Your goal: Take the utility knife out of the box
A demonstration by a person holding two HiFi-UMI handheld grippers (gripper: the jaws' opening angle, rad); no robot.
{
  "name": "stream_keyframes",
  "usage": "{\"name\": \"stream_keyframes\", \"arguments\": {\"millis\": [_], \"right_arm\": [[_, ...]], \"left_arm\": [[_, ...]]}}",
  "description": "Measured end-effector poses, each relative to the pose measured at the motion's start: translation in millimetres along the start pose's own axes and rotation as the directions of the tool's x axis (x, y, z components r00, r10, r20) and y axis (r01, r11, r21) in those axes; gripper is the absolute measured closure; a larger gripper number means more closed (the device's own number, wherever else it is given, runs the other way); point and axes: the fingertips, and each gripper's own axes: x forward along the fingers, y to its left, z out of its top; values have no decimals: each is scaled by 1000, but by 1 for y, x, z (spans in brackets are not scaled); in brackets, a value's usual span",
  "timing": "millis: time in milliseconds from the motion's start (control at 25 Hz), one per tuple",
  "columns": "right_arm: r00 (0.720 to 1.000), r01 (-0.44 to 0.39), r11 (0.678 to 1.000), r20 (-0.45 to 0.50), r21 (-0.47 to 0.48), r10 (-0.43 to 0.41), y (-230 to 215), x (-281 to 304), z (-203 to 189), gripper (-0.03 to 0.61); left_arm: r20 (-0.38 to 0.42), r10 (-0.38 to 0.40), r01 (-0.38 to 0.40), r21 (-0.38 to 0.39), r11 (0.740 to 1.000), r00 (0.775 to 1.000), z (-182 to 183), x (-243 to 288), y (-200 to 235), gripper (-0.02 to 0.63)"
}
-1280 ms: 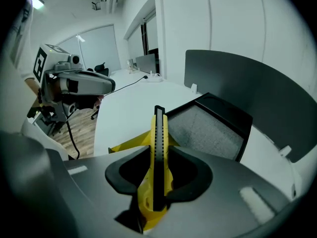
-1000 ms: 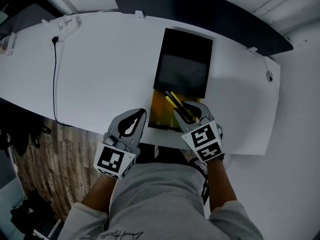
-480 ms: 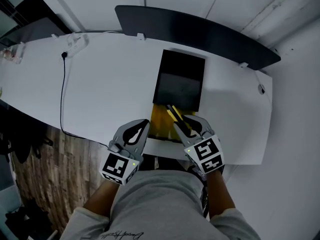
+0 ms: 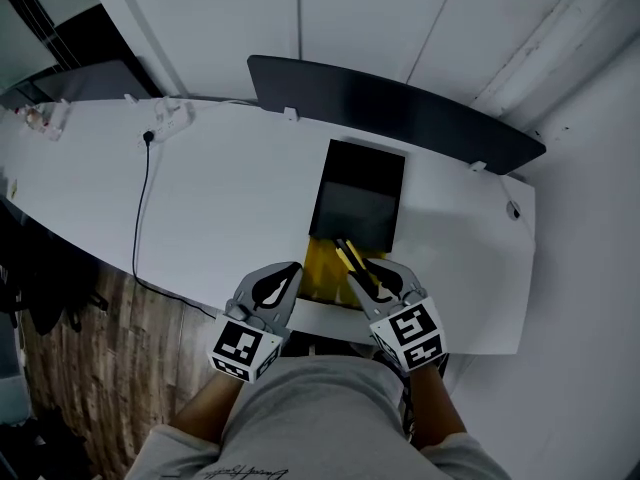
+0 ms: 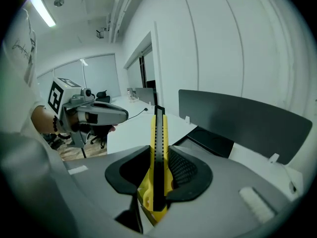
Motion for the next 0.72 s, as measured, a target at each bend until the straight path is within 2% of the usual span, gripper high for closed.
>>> {"name": "stream_keyframes", "arguments": {"millis": [280, 720], "right_arm": [[999, 9, 1000, 42, -7, -9, 2, -12, 14, 448], [997, 16, 1000, 69, -4, -16, 2, -17, 22, 446]], "left_arm": [[16, 6, -6, -18, 1000, 1000, 8, -3, 1, 614], [52, 19, -20, 10, 1000, 998, 26, -5, 2, 614]]}}
